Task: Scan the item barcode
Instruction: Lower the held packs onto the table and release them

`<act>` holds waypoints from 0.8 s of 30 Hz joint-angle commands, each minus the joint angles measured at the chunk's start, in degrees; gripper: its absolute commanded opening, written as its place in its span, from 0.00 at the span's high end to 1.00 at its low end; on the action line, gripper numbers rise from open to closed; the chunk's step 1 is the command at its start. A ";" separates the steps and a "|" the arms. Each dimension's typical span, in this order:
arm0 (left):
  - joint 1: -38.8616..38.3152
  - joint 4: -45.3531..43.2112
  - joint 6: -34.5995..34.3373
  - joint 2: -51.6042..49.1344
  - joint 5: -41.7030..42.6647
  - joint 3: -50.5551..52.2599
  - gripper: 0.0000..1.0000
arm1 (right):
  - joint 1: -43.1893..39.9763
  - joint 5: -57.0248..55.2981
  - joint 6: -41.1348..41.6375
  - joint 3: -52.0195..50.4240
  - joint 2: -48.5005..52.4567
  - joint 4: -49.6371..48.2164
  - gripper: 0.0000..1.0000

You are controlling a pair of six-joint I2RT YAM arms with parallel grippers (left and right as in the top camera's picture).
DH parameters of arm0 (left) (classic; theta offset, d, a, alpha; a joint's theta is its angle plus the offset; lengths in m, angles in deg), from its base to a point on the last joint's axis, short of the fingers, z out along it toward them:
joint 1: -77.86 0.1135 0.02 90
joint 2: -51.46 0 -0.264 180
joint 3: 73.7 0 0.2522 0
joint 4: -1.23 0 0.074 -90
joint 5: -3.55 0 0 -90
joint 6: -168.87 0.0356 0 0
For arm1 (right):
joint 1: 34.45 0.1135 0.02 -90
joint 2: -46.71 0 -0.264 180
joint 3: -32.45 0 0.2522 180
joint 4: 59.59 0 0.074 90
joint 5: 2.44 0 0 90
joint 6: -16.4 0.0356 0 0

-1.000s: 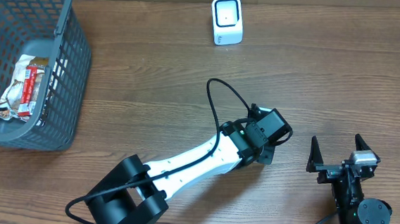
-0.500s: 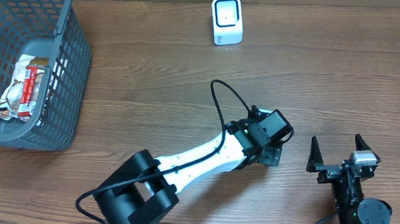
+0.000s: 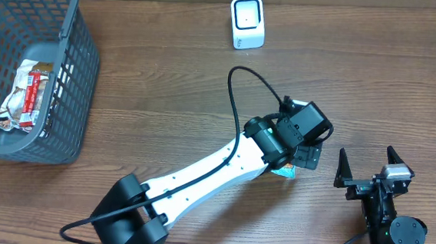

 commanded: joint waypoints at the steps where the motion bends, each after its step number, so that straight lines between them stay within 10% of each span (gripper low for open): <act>1: 0.09 1.40 3.91 2.95 -1.33 -3.39 0.00 | -0.13 -0.35 -0.09 -0.59 -0.66 -0.15 0.00; 9: 4.26 10.71 11.39 3.17 0.81 -4.59 0.02 | -0.15 -0.35 -0.09 -0.59 -0.66 -0.15 0.00; 17: 10.08 14.97 16.72 3.15 12.52 -4.42 0.50 | -0.13 -0.35 -0.09 -0.59 -0.66 -0.15 0.00; 24: 12.61 13.00 19.96 3.13 23.39 -4.15 0.51 | -0.13 -0.35 -0.07 -0.59 -0.66 -0.15 0.00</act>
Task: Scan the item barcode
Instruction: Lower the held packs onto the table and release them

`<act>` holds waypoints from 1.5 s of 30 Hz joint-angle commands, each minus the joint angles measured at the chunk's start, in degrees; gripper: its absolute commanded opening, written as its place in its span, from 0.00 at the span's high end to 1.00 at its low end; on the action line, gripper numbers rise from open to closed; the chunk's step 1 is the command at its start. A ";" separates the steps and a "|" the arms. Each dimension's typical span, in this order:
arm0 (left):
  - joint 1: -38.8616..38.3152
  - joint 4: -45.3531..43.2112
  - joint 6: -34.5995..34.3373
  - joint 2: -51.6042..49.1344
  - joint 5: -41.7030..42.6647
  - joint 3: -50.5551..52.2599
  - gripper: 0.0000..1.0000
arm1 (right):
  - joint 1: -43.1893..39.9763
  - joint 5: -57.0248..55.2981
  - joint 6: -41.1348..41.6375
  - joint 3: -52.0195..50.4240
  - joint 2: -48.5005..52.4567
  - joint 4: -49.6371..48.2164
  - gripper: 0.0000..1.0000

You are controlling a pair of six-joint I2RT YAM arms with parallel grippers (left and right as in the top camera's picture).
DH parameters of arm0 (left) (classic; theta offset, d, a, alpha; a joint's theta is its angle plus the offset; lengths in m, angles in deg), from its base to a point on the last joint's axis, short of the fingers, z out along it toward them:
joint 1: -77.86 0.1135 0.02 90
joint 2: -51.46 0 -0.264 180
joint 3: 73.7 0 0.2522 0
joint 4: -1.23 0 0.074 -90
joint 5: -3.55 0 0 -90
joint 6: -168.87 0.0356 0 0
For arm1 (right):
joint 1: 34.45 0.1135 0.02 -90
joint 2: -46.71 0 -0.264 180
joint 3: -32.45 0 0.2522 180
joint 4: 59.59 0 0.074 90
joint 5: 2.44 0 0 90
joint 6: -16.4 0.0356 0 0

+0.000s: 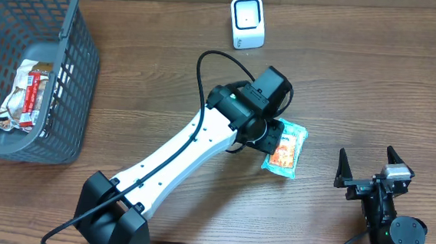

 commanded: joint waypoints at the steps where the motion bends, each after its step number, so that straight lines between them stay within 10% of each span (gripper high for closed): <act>1: 0.35 -0.57 2.86 0.72 6.71 -0.37 0.53 | -0.13 -0.33 -0.09 -0.59 -0.66 -0.13 0.00; 13: -1.27 -4.37 0.37 -1.16 6.67 5.18 0.65 | -0.13 -0.33 -0.09 -0.59 -0.66 -0.13 0.00; 24: -0.94 -7.26 0.04 -1.07 6.75 7.10 0.96 | -0.13 -0.33 -0.09 -0.59 -0.66 -0.13 0.00; 45: 2.40 0.13 1.97 2.97 2.99 2.64 0.96 | -0.13 -0.33 -0.09 -0.59 -0.66 -0.13 0.00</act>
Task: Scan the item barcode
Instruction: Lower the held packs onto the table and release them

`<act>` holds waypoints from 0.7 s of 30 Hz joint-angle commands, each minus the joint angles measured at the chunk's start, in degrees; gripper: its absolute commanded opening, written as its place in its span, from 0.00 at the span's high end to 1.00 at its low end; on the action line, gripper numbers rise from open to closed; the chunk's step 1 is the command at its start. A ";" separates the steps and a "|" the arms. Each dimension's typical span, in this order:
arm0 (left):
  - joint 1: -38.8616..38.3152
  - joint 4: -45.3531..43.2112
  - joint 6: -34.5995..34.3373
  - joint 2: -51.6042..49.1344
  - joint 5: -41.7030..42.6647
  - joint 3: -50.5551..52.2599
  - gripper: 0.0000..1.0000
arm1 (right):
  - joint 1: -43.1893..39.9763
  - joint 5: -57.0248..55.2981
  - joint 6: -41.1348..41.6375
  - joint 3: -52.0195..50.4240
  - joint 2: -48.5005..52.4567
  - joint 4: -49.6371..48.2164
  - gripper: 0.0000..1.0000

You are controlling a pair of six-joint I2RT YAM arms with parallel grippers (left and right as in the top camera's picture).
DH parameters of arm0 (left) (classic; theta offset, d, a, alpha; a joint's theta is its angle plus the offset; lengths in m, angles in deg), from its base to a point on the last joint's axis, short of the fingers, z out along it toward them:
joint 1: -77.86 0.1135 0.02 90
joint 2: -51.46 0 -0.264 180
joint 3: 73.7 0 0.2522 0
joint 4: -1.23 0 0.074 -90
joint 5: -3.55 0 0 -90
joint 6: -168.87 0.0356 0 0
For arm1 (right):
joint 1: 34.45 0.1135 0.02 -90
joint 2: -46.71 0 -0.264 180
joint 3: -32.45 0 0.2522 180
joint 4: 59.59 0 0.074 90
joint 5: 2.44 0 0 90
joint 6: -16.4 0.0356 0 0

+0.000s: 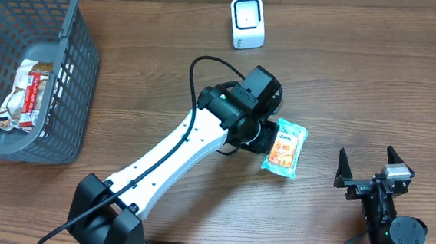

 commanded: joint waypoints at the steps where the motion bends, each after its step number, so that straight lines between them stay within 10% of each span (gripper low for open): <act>1: 0.20 0.76 1.97 1.16 -1.90 -1.01 0.96 | -0.13 -0.35 -0.04 -0.59 -0.66 -0.15 0.00; 2: 0.20 0.68 2.23 1.16 -1.40 -1.01 0.94 | -0.13 -0.35 -0.04 -0.59 -0.66 -0.15 0.00; 5: 0.20 -0.26 2.25 1.16 0.50 -1.01 0.46 | -0.13 -0.35 -0.07 -0.59 -0.66 -0.15 0.00; 7: 0.20 -0.90 2.27 1.14 2.01 -1.01 0.37 | -0.13 -0.35 -0.07 -0.59 -0.66 -0.15 0.00; 21: -1.73 -4.87 2.62 -3.80 2.32 0.57 0.51 | -0.15 -0.35 -0.04 -0.59 -0.66 -0.15 0.00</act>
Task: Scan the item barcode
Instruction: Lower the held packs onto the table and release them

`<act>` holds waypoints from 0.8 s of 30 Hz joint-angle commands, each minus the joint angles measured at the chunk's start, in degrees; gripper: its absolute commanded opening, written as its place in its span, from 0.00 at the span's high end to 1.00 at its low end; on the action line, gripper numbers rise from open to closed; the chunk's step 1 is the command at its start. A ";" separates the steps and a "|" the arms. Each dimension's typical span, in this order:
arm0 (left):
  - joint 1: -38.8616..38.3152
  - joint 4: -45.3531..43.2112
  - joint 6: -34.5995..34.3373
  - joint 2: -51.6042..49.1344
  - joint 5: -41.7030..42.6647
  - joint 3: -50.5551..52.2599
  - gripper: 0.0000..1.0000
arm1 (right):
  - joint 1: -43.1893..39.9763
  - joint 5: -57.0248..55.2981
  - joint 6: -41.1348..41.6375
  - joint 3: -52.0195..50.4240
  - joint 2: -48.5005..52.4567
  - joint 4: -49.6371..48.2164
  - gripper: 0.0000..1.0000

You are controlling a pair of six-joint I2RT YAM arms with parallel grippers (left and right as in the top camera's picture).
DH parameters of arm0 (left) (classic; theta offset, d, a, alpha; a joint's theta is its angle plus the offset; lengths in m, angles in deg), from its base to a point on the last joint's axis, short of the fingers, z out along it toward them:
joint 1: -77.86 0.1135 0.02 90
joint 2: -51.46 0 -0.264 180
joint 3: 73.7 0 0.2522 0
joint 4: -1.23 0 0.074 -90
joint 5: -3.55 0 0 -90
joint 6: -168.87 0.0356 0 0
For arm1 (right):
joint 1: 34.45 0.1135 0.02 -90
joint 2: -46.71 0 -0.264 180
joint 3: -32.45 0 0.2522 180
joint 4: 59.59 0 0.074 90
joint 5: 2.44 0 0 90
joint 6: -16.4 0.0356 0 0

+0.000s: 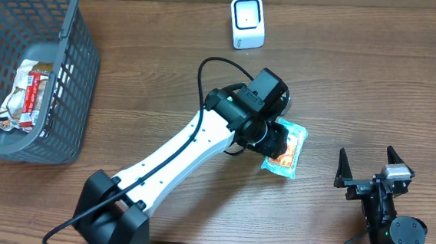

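Note:
An orange and teal snack packet (pixel 290 153) lies flat on the wooden table, right of centre. My left gripper (pixel 273 140) hangs over the packet's left half and hides it. Its fingers are under the wrist, so their state does not show. The white barcode scanner (pixel 247 22) stands upright at the back edge, well behind the packet. My right gripper (pixel 369 168) rests at the front right, open and holding nothing, about a hand's width right of the packet.
A grey plastic basket (pixel 83 66) at the left holds a few wrapped snacks (pixel 26 97). The left arm's white link and black cable stretch diagonally from the front left to the packet. Bare wood lies between packet and scanner.
My left gripper has shifted a little to the right, from just left of the fully visible packet to over its left half. The packet and the right arm have not moved.
First my left gripper sat over the packet nearer the front right, with only a corner showing. Then the packet lay uncovered slightly farther back, with the gripper at its left edge. The gripper then stood clear to the left, and now it covers the packet again.

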 commanded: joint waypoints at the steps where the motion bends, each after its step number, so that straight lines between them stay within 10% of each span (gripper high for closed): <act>1: -0.39 -0.74 1.44 -2.16 0.96 0.42 0.52 | -0.13 -0.35 -0.07 -0.59 -0.66 -0.15 0.00; 8: -0.44 -0.15 1.46 -5.75 1.01 0.44 0.55 | -0.13 -0.35 -0.07 -0.59 -0.66 -0.15 0.00; 11: -0.42 -0.15 1.51 -6.64 2.27 0.44 0.96 | -0.13 -0.35 -0.07 -0.59 -0.66 -0.15 0.00; 24: 0.15 0.17 1.31 1.51 -0.39 -0.83 0.96 | -0.13 -0.35 -0.07 -0.59 -0.66 -0.15 0.00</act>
